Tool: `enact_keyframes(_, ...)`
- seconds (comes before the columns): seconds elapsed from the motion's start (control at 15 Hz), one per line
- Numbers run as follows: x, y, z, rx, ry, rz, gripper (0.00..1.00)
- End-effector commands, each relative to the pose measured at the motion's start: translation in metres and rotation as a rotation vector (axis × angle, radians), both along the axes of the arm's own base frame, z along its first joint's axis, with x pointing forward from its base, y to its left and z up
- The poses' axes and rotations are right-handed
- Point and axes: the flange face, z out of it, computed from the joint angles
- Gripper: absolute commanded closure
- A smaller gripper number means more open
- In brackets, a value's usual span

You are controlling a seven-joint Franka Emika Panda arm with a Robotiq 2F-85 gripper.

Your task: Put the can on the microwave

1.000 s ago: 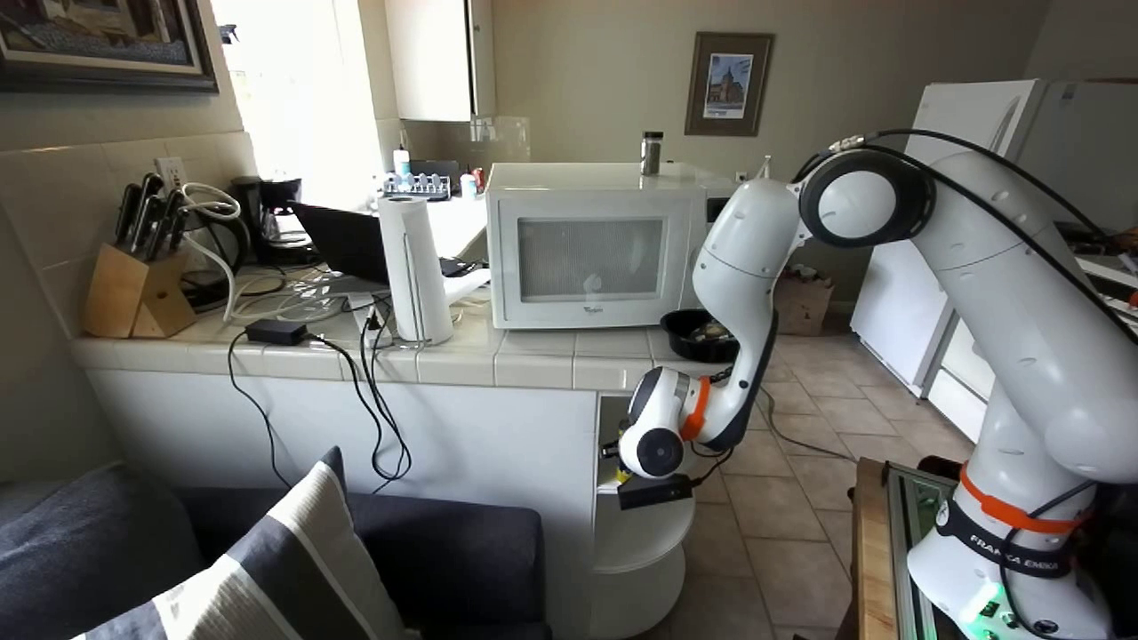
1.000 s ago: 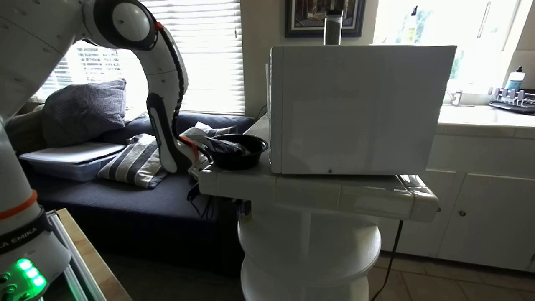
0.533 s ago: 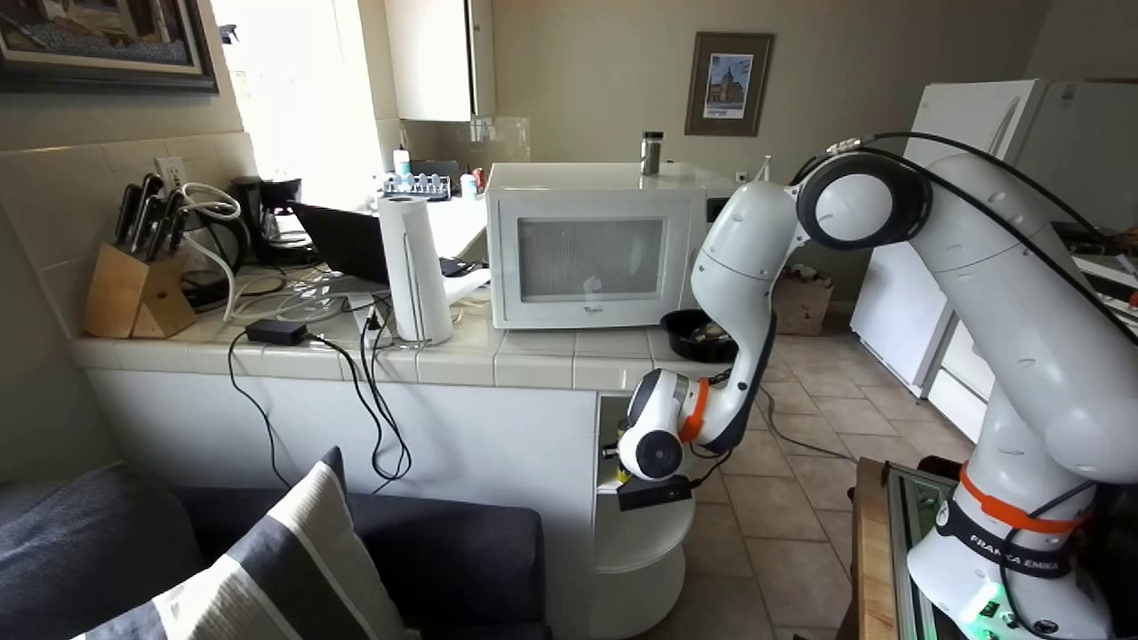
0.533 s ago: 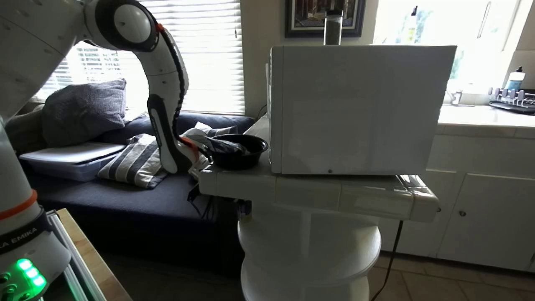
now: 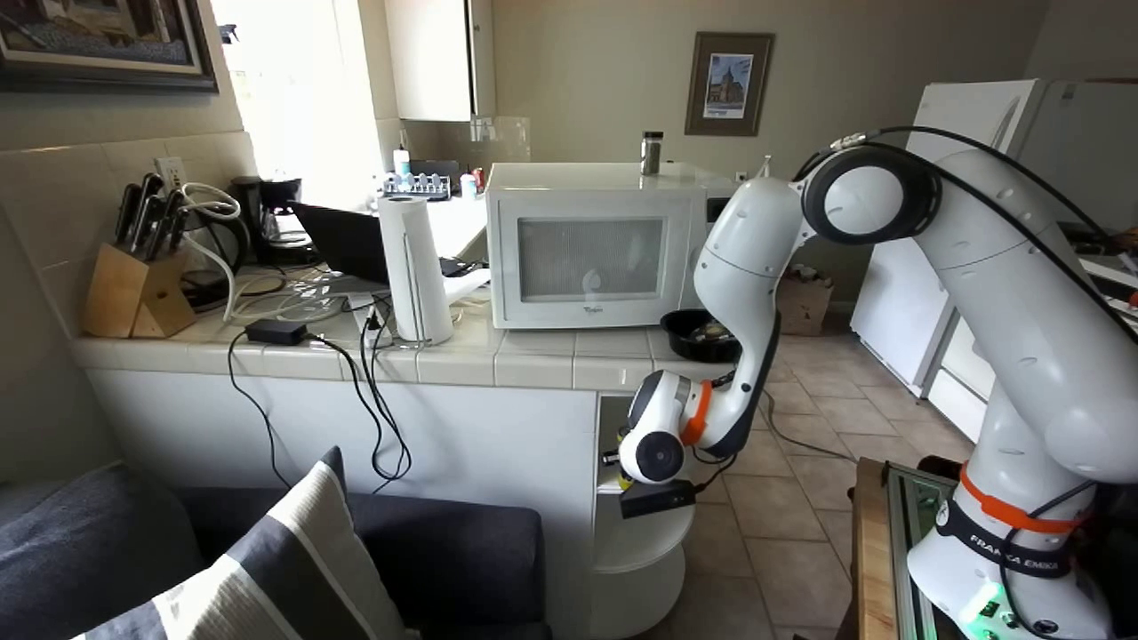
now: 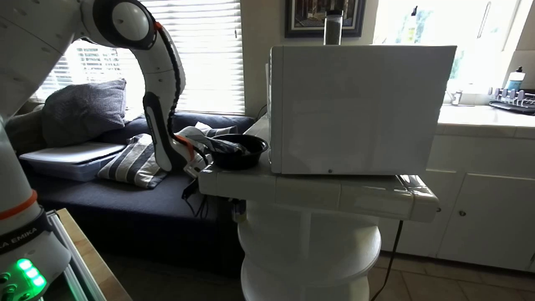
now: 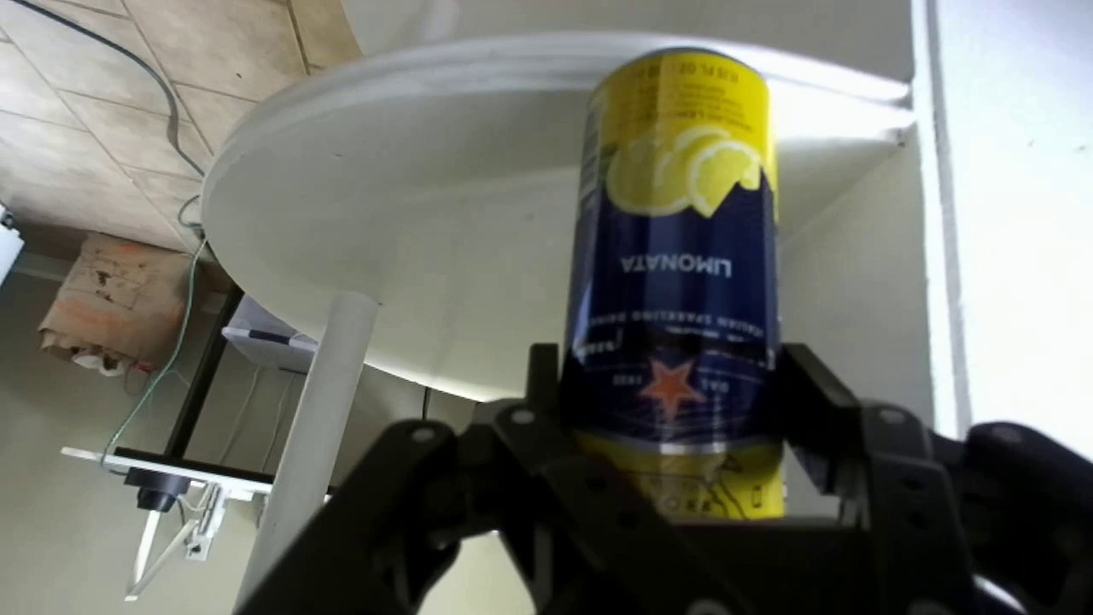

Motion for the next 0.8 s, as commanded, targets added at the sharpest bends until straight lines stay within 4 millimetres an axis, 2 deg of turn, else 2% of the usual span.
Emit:
enact_keyframes(0.0, -0.021, 0.017, 0.015, 0.030, 0.066, 0.003, 0.61)
enact_keyframes(0.27, -0.042, 0.037, 0.030, 0.057, 0.106, 0.022, 0.61)
enact_keyframes(0.47, -0.054, 0.052, 0.056, 0.085, 0.117, 0.062, 0.61)
enact_keyframes(0.73, -0.058, 0.069, 0.110, 0.113, 0.119, 0.092, 0.61)
